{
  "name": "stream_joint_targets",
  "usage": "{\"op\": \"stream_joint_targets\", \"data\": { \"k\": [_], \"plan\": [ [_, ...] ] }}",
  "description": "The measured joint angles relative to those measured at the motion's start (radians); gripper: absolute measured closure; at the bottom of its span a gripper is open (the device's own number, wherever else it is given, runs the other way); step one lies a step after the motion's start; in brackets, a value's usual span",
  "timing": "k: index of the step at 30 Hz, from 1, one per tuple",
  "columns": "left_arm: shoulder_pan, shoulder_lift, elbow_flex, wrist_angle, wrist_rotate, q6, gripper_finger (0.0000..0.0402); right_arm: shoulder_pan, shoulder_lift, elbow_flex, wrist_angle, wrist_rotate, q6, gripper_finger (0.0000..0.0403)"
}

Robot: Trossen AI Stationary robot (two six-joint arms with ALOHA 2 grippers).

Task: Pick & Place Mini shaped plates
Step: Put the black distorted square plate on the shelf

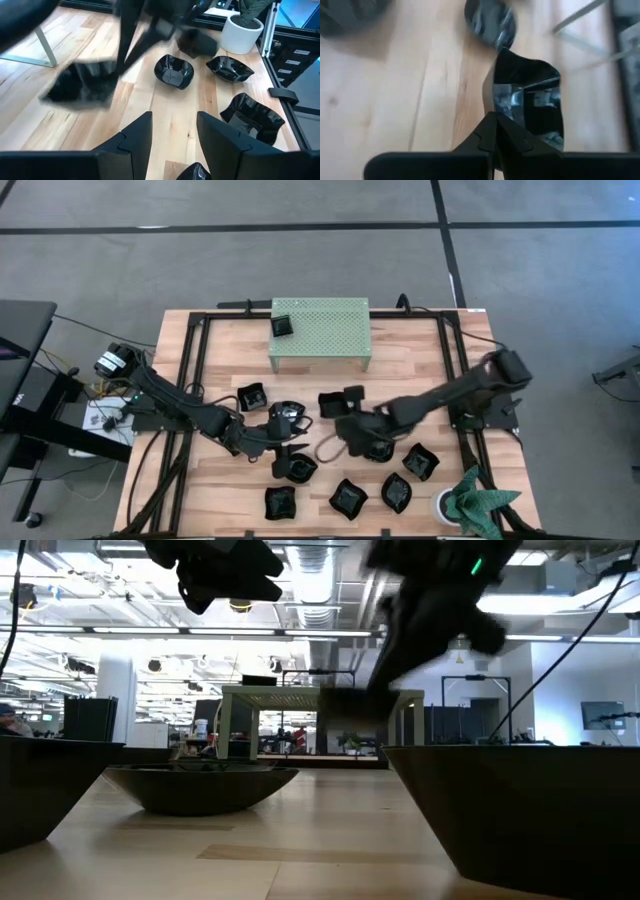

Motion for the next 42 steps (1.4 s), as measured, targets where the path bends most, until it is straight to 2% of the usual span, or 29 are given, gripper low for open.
{"op": "stream_joint_targets", "data": {
  "k": [4, 8, 11, 15, 19, 21, 26, 32, 38, 42],
  "plan": [
    [0.000, 0.000, 0.000, 0.002, 0.000, 0.000, 0.0245, 0.074, -0.121, 0.000, -0.028, 0.172, -0.036, 0.0402],
    [0.001, 0.000, 0.000, 0.012, 0.000, 0.000, 0.0245, 0.069, -0.214, 0.000, -0.034, 0.344, -0.151, 0.0402],
    [0.004, 0.000, 0.000, 0.018, 0.000, 0.000, 0.0245, 0.003, -0.263, 0.000, -0.036, 0.369, -0.284, 0.0402],
    [0.010, 0.000, 0.000, 0.022, 0.000, 0.000, 0.0245, -0.136, -0.301, 0.001, -0.042, 0.317, -0.382, 0.0403],
    [0.010, 0.000, 0.000, 0.024, 0.000, 0.008, 0.0245, -0.294, -0.303, 0.000, -0.078, 0.112, -0.407, 0.0403],
    [0.010, 0.000, 0.000, 0.024, 0.000, 0.011, 0.0245, -0.358, -0.302, -0.007, -0.088, 0.054, -0.437, 0.0403],
    [0.010, 0.000, 0.000, 0.025, 0.000, 0.011, 0.0245, -0.474, -0.277, -0.030, -0.073, 0.014, -0.510, 0.0403],
    [0.009, 0.000, 0.001, 0.038, 0.000, 0.011, 0.0245, -0.581, -0.237, -0.030, -0.038, -0.082, -0.585, 0.0403],
    [0.004, 0.000, 0.001, 0.050, 0.000, 0.008, 0.0245, -0.641, -0.203, -0.029, -0.035, -0.117, -0.592, 0.0400],
    [0.000, 0.000, 0.001, 0.054, 0.000, 0.007, 0.0245, -0.649, -0.203, -0.029, -0.039, -0.119, -0.595, 0.0376]
  ]
}}
